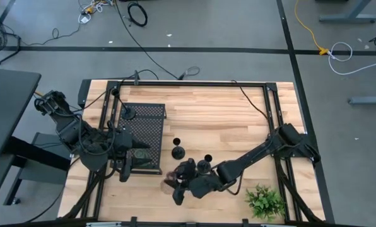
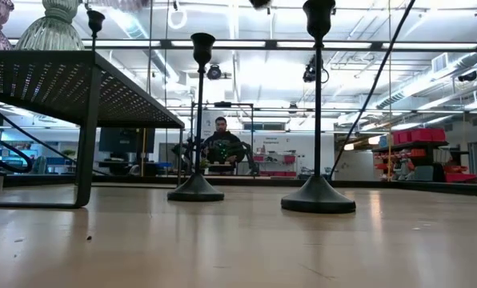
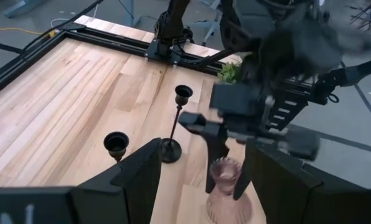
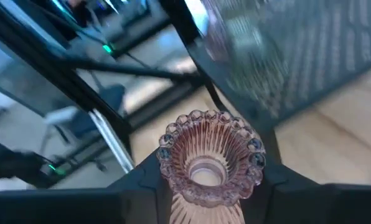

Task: Pick & Place candle stick holders
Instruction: Put the pink glass candle holder on the shelf

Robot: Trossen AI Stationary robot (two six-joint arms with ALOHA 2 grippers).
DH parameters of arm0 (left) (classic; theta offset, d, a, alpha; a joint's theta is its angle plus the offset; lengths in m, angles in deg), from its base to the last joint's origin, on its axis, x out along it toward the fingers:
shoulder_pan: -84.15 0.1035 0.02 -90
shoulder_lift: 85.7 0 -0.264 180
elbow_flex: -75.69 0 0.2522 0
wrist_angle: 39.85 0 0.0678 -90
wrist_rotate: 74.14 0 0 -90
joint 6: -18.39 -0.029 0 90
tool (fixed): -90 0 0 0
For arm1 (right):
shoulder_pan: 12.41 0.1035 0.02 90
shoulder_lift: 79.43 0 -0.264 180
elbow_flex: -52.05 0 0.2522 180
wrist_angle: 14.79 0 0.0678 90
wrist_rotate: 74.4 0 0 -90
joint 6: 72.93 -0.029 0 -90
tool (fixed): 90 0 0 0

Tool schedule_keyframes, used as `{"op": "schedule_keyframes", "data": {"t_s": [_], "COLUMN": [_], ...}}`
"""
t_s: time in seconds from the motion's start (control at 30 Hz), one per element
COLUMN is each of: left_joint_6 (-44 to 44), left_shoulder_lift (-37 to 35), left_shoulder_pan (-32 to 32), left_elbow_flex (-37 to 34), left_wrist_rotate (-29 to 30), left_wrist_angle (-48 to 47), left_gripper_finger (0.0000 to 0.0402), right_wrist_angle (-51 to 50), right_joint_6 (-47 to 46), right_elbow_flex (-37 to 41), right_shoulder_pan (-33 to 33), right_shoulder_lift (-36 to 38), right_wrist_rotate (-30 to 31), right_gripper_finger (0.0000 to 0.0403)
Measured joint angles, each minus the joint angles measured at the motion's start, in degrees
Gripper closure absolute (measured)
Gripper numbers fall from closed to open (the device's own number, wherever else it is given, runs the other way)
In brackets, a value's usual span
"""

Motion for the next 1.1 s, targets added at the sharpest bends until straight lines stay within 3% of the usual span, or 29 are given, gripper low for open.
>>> {"op": "schedule_keyframes", "data": {"t_s": [0.27,0.6,1.1], "left_joint_6": [0.1,0.1,0.0], "left_shoulder_lift": [0.0,0.0,0.0], "left_shoulder_pan": [0.0,0.0,0.0], "left_elbow_flex": [0.0,0.0,0.0], "left_wrist_rotate": [0.0,0.0,0.0], "left_wrist_angle": [0.0,0.0,0.0], "left_gripper_finger": [0.0168,0.0168,0.0168], "right_wrist_angle": [4.7,9.7,11.0], "right_joint_6": [4.5,7.7,9.4], "right_elbow_flex": [0.0,0.0,-0.1], "right_shoulder_pan": [-3.0,-6.1,-8.5], "right_shoulder_lift": [2.7,2.6,0.8], "right_wrist_rotate": [0.2,-4.4,-6.4], "right_gripper_finger": [0.0273,0.0273,0.0273]}}
